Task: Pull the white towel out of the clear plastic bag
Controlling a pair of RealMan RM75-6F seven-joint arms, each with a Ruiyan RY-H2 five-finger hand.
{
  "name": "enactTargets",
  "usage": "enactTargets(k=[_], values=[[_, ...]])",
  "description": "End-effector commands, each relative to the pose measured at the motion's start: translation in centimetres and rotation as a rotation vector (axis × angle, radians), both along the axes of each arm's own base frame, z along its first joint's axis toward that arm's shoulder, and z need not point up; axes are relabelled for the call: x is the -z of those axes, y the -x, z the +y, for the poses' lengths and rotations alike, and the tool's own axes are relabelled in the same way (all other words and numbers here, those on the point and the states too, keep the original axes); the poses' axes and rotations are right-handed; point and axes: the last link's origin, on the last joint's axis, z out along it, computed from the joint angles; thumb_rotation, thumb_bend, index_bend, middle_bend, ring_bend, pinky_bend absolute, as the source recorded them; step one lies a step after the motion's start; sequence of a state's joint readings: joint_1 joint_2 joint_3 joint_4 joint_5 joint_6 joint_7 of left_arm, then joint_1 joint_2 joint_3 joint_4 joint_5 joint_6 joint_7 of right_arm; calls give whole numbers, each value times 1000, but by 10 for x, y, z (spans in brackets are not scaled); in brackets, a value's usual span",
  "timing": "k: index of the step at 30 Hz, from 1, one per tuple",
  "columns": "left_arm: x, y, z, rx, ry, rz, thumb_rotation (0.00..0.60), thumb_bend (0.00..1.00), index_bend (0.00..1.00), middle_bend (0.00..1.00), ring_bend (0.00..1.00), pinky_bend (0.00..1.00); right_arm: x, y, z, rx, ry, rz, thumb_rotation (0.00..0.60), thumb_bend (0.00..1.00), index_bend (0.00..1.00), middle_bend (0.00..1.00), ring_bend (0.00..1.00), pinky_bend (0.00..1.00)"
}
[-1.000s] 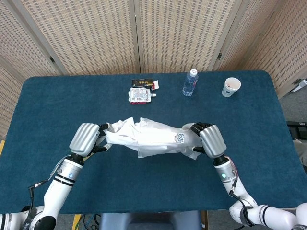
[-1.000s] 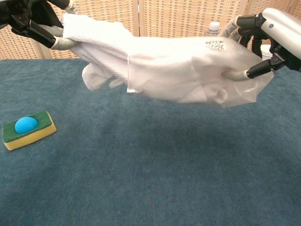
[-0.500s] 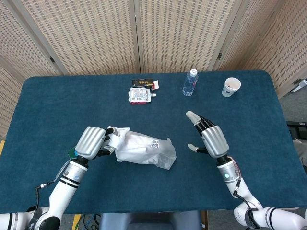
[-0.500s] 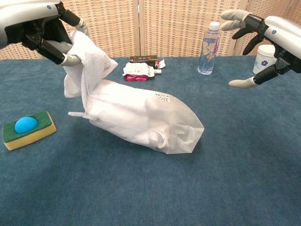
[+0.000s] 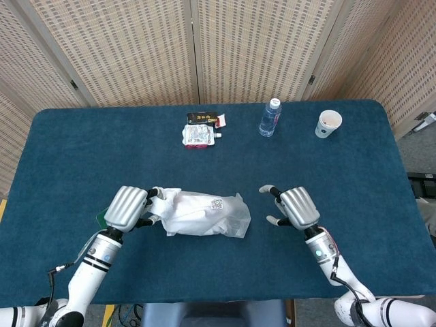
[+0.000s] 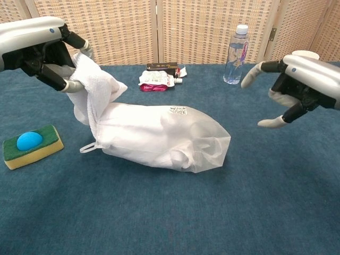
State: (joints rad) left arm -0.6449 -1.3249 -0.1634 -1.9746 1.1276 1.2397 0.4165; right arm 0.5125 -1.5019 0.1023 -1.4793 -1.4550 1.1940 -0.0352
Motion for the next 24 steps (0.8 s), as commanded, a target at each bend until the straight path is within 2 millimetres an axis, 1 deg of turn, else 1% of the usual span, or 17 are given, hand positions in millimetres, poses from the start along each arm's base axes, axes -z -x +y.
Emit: enactTargets(k=[1,6,11,19,21,24], values=[[0,2,0,-3,1,-1,600,454,750,1000,1000,1000,11,1,2,31,-68,43,600,0,379,1000,1000,1000],[2,3,-1,-4,4,-5,600,453,750,1000,1000,1000,28,-6,-4,48,-111,65,600,0,379,1000,1000,1000],[3,4,-2,-4,6,-4,600,454,750,1000,1000,1000,44,-18,-16,48,-116,61,600,0,379,1000,1000,1000],[3,8,-3,-13,4,-9,600,454,750,1000,1000,1000,63,-31,-29,55,-123,48,600,2,385,1000,1000,1000],[3,10,-4,-16,3,-9,600,454,750,1000,1000,1000,68,-32,-30,60,-133,49,600,20,406,1000,1000,1000],[3,12,-4,-20,3,-10,600,454,750,1000,1000,1000,74,-34,-32,67,-146,48,600,85,442,1000,1000,1000]])
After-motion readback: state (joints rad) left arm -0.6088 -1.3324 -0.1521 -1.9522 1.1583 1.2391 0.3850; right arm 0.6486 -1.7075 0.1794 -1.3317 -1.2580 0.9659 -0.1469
